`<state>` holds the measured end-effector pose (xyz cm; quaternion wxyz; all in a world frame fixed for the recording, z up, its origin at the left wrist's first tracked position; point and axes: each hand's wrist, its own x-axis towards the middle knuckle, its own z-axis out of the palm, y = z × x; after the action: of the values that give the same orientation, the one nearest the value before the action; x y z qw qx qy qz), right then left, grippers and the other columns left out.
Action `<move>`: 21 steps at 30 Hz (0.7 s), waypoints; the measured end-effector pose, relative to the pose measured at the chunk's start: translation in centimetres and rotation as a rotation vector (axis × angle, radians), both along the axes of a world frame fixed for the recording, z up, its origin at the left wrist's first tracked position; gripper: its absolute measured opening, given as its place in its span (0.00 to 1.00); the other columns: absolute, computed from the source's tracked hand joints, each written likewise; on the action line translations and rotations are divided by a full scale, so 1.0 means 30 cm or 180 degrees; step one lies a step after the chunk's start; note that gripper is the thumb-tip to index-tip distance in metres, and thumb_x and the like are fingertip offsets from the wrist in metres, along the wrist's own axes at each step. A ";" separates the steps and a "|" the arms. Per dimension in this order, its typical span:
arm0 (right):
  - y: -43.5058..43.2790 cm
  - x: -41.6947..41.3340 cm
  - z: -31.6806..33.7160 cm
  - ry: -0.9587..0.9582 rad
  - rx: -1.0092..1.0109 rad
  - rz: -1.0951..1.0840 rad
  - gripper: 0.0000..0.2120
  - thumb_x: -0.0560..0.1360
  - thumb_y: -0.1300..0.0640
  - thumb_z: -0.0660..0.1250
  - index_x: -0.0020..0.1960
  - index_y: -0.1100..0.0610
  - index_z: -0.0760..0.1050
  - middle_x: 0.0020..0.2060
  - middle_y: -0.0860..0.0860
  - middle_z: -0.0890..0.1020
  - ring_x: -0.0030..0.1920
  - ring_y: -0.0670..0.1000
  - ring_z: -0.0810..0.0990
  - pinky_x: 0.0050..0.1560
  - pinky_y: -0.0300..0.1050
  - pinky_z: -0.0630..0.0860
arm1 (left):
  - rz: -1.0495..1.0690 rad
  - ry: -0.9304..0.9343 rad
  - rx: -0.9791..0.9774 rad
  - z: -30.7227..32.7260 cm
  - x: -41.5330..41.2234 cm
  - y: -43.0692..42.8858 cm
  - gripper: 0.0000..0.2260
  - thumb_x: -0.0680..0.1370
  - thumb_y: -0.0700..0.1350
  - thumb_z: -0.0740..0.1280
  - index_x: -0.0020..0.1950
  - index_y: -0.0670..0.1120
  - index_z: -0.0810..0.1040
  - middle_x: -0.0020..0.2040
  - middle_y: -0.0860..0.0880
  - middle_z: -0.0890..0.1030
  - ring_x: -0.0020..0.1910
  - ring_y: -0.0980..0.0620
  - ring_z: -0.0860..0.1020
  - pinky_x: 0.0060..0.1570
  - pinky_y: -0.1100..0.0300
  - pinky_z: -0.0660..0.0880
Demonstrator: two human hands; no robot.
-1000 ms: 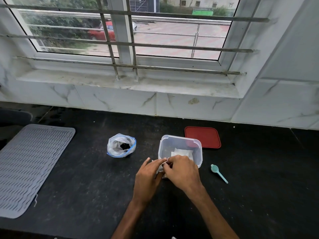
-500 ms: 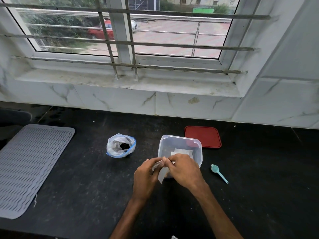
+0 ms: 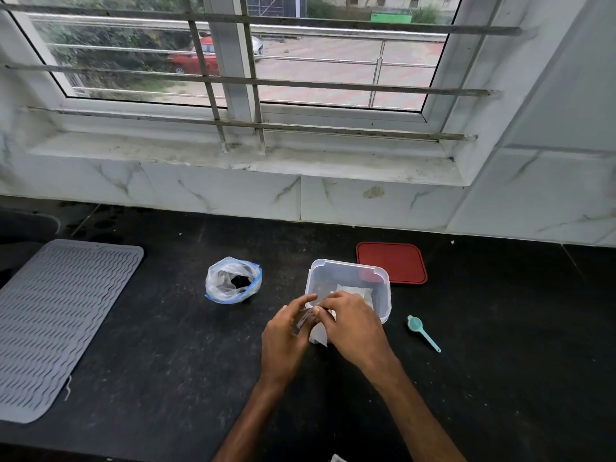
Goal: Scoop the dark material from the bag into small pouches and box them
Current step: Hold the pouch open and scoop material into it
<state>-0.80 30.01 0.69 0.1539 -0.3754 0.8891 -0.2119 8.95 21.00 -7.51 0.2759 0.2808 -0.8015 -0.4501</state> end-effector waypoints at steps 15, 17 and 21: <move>0.000 0.030 0.016 0.0496 -0.0010 0.0606 0.16 0.77 0.54 0.71 0.64 0.48 0.77 0.64 0.47 0.75 0.63 0.47 0.73 0.63 0.44 0.74 | 0.0373 -0.0180 -0.0264 0.012 0.018 0.013 0.26 0.76 0.49 0.72 0.71 0.61 0.68 0.58 0.56 0.82 0.52 0.60 0.81 0.50 0.53 0.81; 0.002 0.025 0.016 0.0484 0.0284 0.0639 0.19 0.76 0.53 0.72 0.65 0.46 0.75 0.65 0.48 0.74 0.65 0.50 0.72 0.63 0.48 0.74 | 0.0304 -0.0148 -0.0277 0.015 0.026 0.019 0.25 0.75 0.50 0.72 0.71 0.58 0.69 0.59 0.56 0.82 0.55 0.60 0.80 0.52 0.55 0.81; 0.004 0.001 0.008 0.0368 0.0660 0.0529 0.17 0.75 0.51 0.72 0.63 0.47 0.77 0.61 0.51 0.81 0.62 0.52 0.78 0.66 0.52 0.72 | -0.0060 -0.0081 -0.0023 0.027 0.027 0.018 0.26 0.75 0.52 0.72 0.71 0.58 0.69 0.64 0.58 0.79 0.60 0.62 0.78 0.58 0.61 0.79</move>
<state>-0.78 30.14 0.92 0.1575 -0.4415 0.8794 -0.0835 9.77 21.52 -6.71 0.2625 0.2779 -0.8092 -0.4462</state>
